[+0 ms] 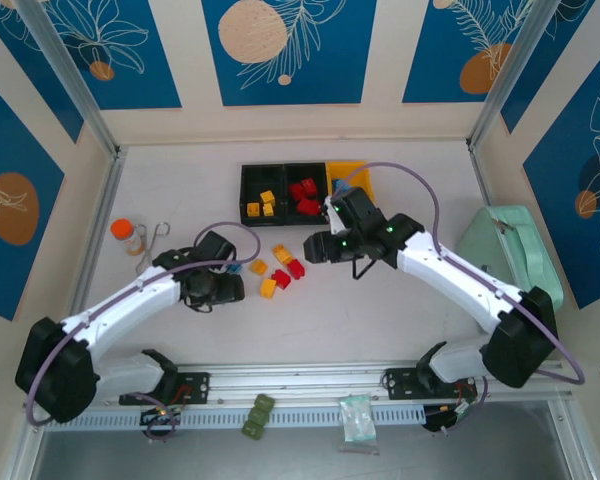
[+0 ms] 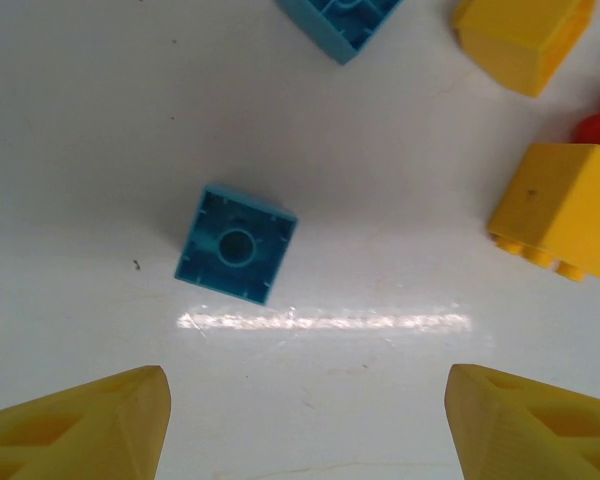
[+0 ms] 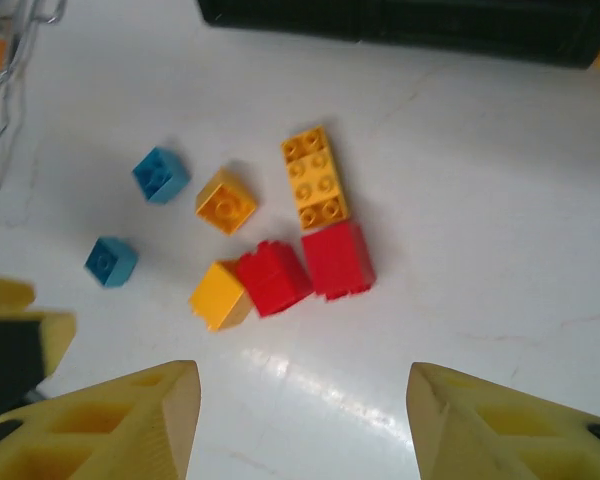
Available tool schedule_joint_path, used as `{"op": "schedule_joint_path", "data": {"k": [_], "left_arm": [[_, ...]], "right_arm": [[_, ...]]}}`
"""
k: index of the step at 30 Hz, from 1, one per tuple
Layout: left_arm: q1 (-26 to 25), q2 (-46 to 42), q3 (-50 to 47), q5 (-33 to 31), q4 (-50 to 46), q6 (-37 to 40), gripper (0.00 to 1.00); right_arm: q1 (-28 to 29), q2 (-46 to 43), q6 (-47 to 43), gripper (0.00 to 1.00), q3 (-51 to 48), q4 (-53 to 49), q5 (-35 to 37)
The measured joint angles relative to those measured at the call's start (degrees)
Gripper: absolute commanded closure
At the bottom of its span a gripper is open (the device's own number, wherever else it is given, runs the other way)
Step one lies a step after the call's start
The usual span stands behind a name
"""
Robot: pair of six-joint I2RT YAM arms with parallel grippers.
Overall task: Sort the legos into containers by color
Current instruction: Pick up the lego from the bottom-left of the table.
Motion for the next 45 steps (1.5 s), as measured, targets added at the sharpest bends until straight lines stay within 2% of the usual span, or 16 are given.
{"op": "schedule_joint_path", "data": {"k": [10,18,25,27,37,45], "left_arm": [[0.74,14.01,4.59,-5.92,-0.66,6.67,0.31],[0.92,19.54,4.87,-7.30,0.02,8.76,0.46],[0.96,20.59,4.92,-7.19,0.90,9.92,0.70],[0.96,20.57,5.18,-6.95,0.87,10.05,0.72],[0.94,17.29,6.88,-2.67,0.52,9.68,0.76],[-1.22,16.81,16.33,-0.13,-0.66,8.57,0.77]], "right_arm": [[1.16,-7.26,3.91,0.43,-9.60,1.46,-1.57],[1.18,-7.63,5.18,0.43,-10.75,2.64,-1.90],[1.18,-7.63,5.77,0.43,-10.75,3.17,-1.90],[1.18,-7.63,5.99,0.43,-10.78,3.50,-1.95],[1.57,-8.02,6.01,0.43,-12.15,4.92,-3.69],[0.46,-13.81,6.05,0.43,-15.61,5.53,-5.16]]}}
